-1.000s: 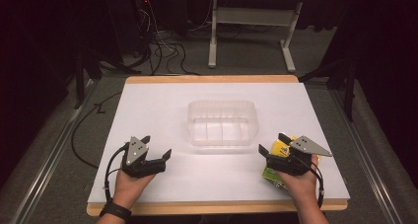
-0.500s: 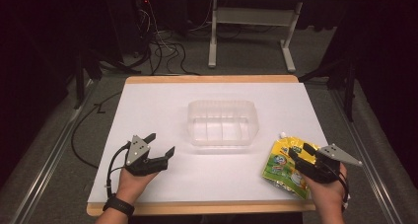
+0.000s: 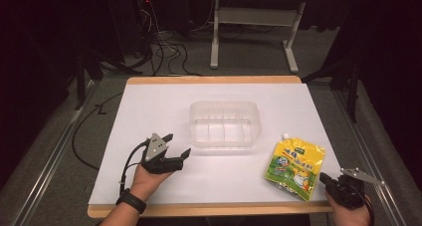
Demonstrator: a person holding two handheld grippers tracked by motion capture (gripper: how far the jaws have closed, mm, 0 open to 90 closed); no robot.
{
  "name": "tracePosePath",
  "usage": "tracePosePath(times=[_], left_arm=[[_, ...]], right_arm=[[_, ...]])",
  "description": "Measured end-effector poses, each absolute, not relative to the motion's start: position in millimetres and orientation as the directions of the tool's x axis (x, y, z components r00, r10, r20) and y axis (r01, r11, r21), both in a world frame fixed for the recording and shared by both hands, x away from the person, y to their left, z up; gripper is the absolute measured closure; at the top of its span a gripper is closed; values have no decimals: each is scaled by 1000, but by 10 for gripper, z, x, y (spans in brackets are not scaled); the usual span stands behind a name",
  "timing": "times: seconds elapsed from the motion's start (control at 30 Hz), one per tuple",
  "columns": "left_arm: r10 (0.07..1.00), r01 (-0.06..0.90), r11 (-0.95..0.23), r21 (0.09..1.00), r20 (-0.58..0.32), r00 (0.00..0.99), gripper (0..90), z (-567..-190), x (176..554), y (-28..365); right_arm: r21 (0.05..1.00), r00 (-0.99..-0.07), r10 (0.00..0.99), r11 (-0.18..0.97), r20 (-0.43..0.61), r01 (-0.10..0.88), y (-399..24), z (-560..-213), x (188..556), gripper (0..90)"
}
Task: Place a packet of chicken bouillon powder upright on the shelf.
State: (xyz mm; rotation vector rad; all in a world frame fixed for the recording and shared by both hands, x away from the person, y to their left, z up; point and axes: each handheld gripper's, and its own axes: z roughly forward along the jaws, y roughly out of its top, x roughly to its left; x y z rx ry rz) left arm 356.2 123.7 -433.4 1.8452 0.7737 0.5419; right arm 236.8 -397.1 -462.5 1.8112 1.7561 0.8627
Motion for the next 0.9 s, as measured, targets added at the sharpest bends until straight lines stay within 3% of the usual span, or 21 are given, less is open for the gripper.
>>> tracePosePath(times=[0.47,0.9], left_arm=[[716,255,-270,929,17,697,207,-4339,3596,1160],[728,286,-241,927,-22,685,240,-4328,3536,1335]], right_arm=[[676,-68,981,-74,181,733,-3828,-4713,2357,900],[682,-197,969,44,149,730,-3525,-4713,2597,900]])
